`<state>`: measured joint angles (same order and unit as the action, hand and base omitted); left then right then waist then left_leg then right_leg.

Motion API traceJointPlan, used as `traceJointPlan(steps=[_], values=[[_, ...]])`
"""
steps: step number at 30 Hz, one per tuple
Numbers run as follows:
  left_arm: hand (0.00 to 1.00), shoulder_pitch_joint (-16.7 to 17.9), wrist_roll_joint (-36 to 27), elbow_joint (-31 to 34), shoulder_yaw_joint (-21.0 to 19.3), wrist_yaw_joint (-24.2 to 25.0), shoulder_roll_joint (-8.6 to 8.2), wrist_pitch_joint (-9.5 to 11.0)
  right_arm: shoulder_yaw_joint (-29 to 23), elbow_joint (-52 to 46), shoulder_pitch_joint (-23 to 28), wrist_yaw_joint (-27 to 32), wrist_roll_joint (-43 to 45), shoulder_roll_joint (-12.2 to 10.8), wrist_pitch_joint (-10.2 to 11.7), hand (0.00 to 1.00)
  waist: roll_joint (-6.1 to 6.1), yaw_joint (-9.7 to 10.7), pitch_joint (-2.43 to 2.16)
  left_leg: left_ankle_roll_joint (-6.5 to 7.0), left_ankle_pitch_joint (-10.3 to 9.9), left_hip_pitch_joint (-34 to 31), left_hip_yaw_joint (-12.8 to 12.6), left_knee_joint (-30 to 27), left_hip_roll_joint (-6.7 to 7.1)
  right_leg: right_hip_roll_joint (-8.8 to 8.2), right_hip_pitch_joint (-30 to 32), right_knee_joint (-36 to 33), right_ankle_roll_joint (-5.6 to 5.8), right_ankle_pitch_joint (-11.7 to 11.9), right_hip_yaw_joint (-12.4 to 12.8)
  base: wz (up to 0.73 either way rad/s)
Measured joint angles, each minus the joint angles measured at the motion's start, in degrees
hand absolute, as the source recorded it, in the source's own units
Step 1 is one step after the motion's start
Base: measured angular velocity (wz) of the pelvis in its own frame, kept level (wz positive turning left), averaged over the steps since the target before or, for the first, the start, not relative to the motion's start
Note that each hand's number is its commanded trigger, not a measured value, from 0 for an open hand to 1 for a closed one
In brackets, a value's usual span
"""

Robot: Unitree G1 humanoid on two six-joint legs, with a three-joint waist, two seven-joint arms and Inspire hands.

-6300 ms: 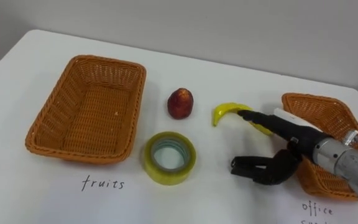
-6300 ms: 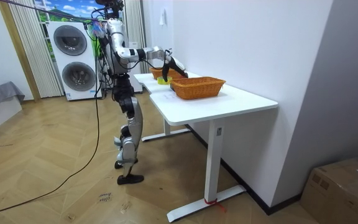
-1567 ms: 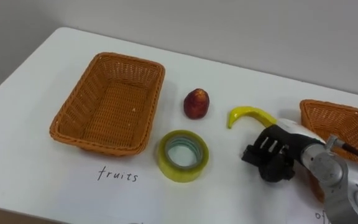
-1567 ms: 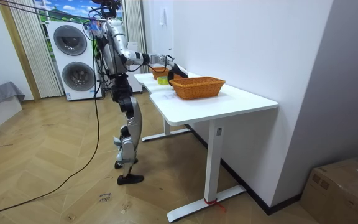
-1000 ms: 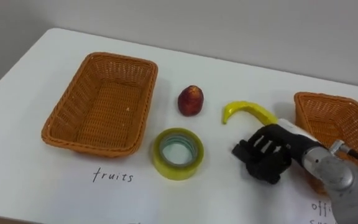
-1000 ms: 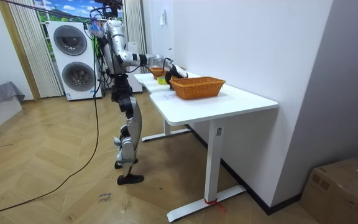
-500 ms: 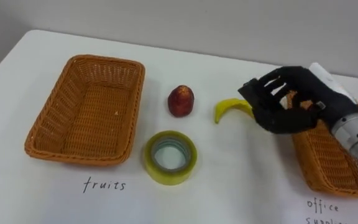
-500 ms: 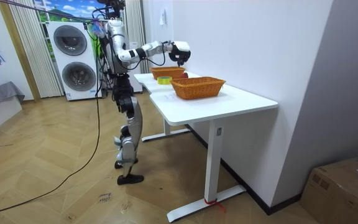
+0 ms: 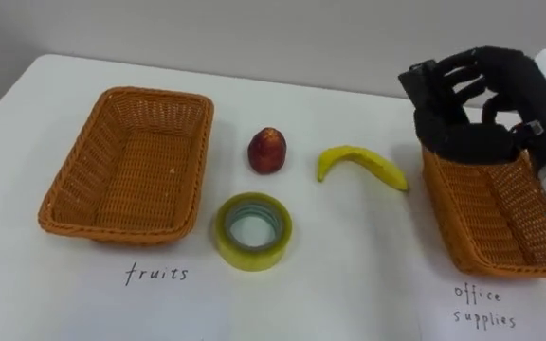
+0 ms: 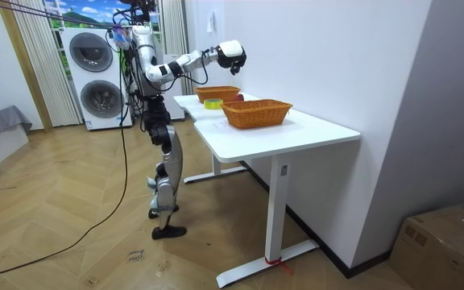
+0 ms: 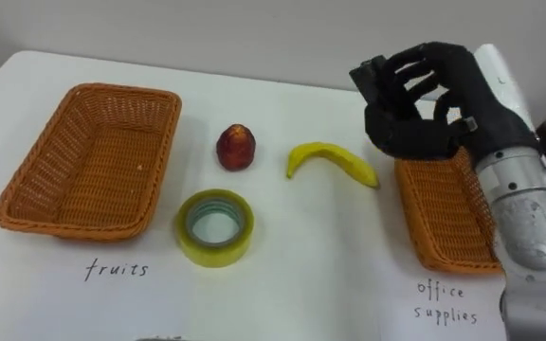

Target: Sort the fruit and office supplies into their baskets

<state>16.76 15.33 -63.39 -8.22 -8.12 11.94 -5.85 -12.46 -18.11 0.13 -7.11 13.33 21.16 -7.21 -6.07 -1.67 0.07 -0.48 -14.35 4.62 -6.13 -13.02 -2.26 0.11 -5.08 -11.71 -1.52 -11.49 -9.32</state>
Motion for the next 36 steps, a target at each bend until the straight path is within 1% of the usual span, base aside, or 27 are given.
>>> traceJointPlan(steps=[4, 7, 11, 12, 13, 18, 21, 22, 24, 27, 30, 36], values=[[0.00, 0.6, 0.3, 1.8, -0.6, 0.1, -0.03, 0.1, -0.9, 2.7, 0.3, 5.3, -3.4, 0.9, 0.6, 1.00, -0.07, 0.3, -0.03, -0.04, 0.1, 0.8, 0.0, 0.1, -0.02, 0.02, -0.5, 0.2, 0.01, 0.0, -0.1, 0.00], [0.00, 0.8, 0.5, 2.0, -1.5, 0.1, -0.02, 0.1, -1.7, 4.6, 0.4, 7.5, -4.5, 1.1, 0.6, 1.00, -0.17, 0.7, -0.07, -0.03, 0.1, 1.0, 0.0, 0.4, -0.01, 0.01, -0.9, 0.5, 0.01, 0.0, -0.1, 0.00], [0.00, 1.1, 0.4, 1.9, -1.8, 0.0, -0.02, -0.1, -2.1, 6.7, 0.5, 9.8, -5.8, 1.2, 0.9, 1.00, -0.19, 1.4, -0.08, -0.04, 0.1, 1.0, 0.0, 0.5, 0.00, 0.02, -1.1, 0.9, 0.02, 0.0, -0.2, 0.00], [0.00, 1.2, 0.4, 1.9, -1.8, 0.0, -0.03, -0.1, -2.2, 7.5, 0.9, 10.4, -6.1, 1.2, 0.9, 1.00, -0.24, 1.4, -0.11, -0.04, 0.1, 1.1, 0.0, 0.5, -0.01, 0.00, -1.1, 0.9, 0.02, 0.0, -0.2, 0.00], [0.00, 1.3, 0.4, 2.0, -1.8, 0.0, -0.03, -0.2, -2.2, 8.3, 1.4, 10.9, -6.4, 1.2, 0.9, 1.00, -0.49, 1.4, -0.23, -0.04, 0.1, 1.0, 0.0, 0.5, -0.01, -0.02, -1.0, 0.9, 0.02, 0.0, -0.2, 0.00], [0.00, 1.4, 0.5, 2.0, -1.8, -0.1, -0.04, -1.0, -2.2, 13.1, 2.3, 11.2, -6.3, 1.2, 0.8, 1.00, -0.57, 1.4, -0.26, -0.04, 0.1, 1.2, -0.1, 0.6, 0.03, -0.02, -1.2, 0.9, 0.02, 0.0, -0.2, 0.00], [0.00, 1.8, 0.5, 2.1, -1.8, -0.1, -0.04, -1.4, -2.2, 14.0, 3.2, 11.2, -6.3, 1.2, 0.6, 1.00, -0.52, 1.4, -0.24, -0.04, 0.1, 1.3, -0.1, 0.6, 0.02, -0.07, -1.3, 1.0, 0.02, 0.0, -0.1, 0.00], [0.00, 1.9, 0.5, 2.1, -1.8, -0.1, -0.05, -1.5, -2.2, 14.4, 3.4, 11.2, -6.3, 1.2, 0.6, 1.00, -0.25, 1.3, -0.06, -0.04, 0.1, 1.4, -0.1, 0.6, 0.02, -0.08, -1.4, 1.0, 0.02, 0.0, -0.1, 0.00], [0.00, 1.9, 0.6, 2.2, -1.8, -0.1, -0.05, -1.7, -2.2, 14.8, 3.5, 11.2, -5.9, 1.2, 0.4, 1.00, -0.18, 1.3, -0.02, -0.04, 0.1, 1.5, -0.1, 0.6, 0.02, -0.08, -1.4, 1.0, 0.02, 0.0, 0.0, 0.00], [0.00, 1.9, 0.6, 2.4, -3.0, 0.2, -0.11, -1.9, -2.2, 14.8, 3.9, 11.2, -5.0, 1.2, 0.2, 1.00, -0.15, 1.2, -0.02, -0.04, 0.1, 1.8, -0.2, 0.8, 0.03, -0.01, -1.3, 1.1, 0.03, 0.0, 0.0, 0.00], [0.00, 2.1, 0.6, 3.4, -3.0, 0.4, -0.11, -2.5, -2.2, 14.8, 4.4, 11.2, -4.6, 1.2, 0.2, 1.00, -0.07, 1.1, -0.05, -0.04, 0.1, 1.9, -0.3, 0.9, 0.05, 0.04, -1.4, 1.1, 0.04, 0.0, 0.2, -0.01], [0.00, 2.1, 0.6, 4.4, -2.9, 0.9, -0.29, -2.8, -2.2, 16.0, 6.2, 11.2, -3.5, 1.1, 0.1, 1.00, 0.15, 1.1, -0.20, -0.04, 0.1, 1.9, -0.9, 0.9, 0.01, 0.02, -1.4, 1.0, 0.04, 0.0, 0.5, -0.03]])
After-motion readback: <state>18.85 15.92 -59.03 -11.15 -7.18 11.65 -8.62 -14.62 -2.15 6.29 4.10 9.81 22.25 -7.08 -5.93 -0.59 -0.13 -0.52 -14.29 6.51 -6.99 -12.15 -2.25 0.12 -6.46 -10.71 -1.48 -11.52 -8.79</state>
